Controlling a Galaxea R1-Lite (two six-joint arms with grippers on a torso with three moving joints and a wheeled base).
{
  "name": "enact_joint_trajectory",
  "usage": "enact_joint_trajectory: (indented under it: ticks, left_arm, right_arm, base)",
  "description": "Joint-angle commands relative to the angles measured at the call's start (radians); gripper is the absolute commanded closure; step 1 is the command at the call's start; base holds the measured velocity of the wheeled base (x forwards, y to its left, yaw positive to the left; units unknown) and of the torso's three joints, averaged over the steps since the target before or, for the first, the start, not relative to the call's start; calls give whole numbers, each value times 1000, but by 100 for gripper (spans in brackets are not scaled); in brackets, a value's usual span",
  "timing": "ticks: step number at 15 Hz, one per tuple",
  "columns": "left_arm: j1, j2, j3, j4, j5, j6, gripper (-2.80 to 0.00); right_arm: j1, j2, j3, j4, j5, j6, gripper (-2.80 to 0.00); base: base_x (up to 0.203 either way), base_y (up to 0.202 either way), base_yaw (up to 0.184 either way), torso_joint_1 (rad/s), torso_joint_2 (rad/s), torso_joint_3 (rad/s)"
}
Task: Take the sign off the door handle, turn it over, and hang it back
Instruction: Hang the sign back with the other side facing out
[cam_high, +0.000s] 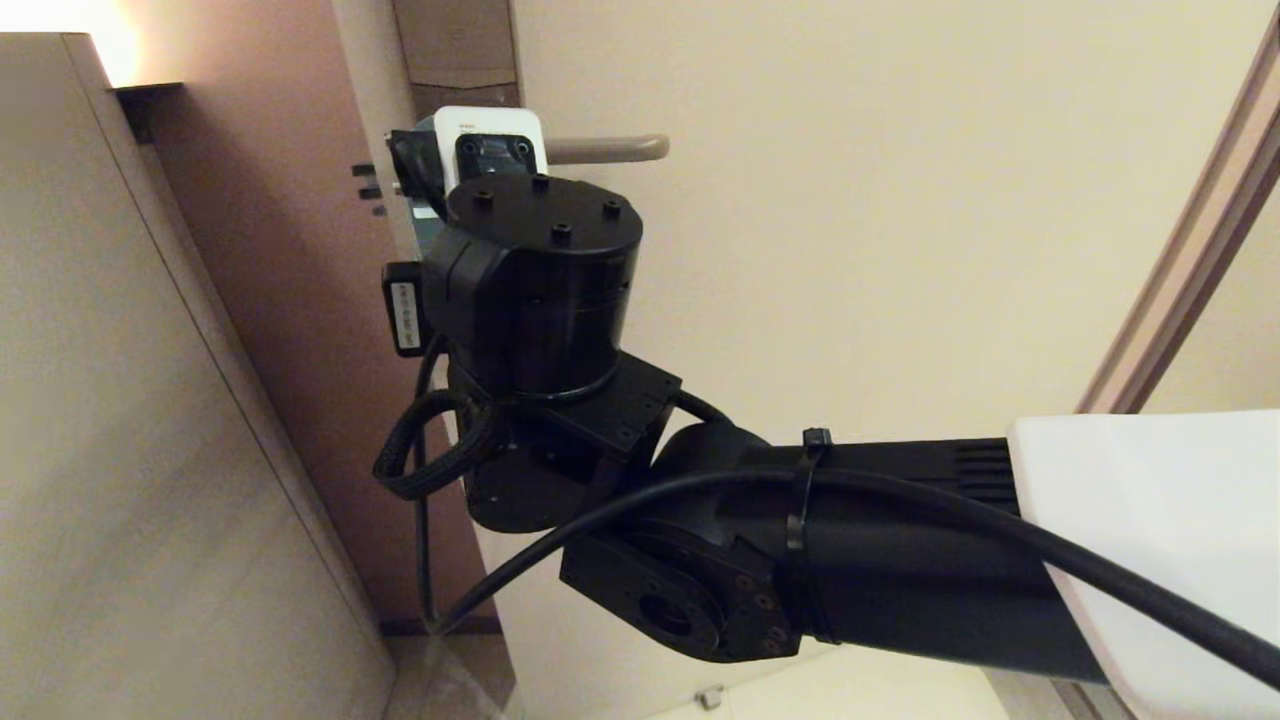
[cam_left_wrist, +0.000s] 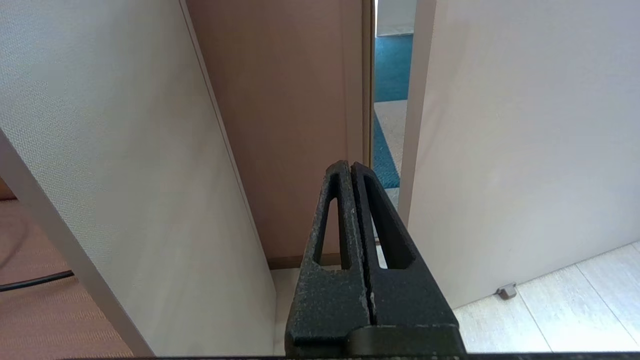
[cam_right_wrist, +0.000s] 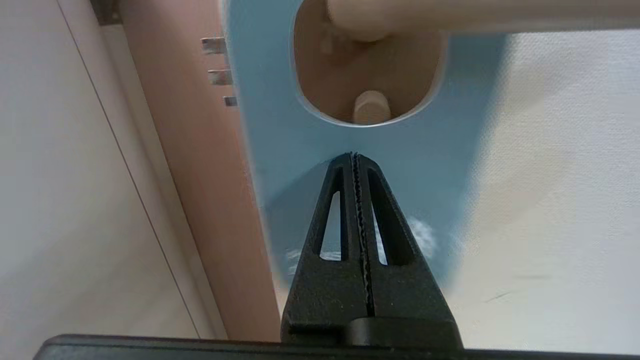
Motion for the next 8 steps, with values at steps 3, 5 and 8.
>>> enact_joint_trajectory:
  ticks: [3, 5, 8]
  left_arm:
    - [0, 1, 0, 0, 0, 1, 0]
    - [1, 1, 0, 0, 0, 0, 0]
    - [1, 1, 0, 0, 0, 0, 0]
  right_arm:
    - [2, 12, -5, -17, 0, 0, 0]
    - [2, 19, 0, -37, 0, 0, 0]
    - [2, 10, 21, -40, -1, -2, 0]
  base:
    - [0, 0, 0, 0, 0, 0]
    - [0, 0, 0, 0, 0, 0]
    - [0, 0, 0, 0, 0, 0]
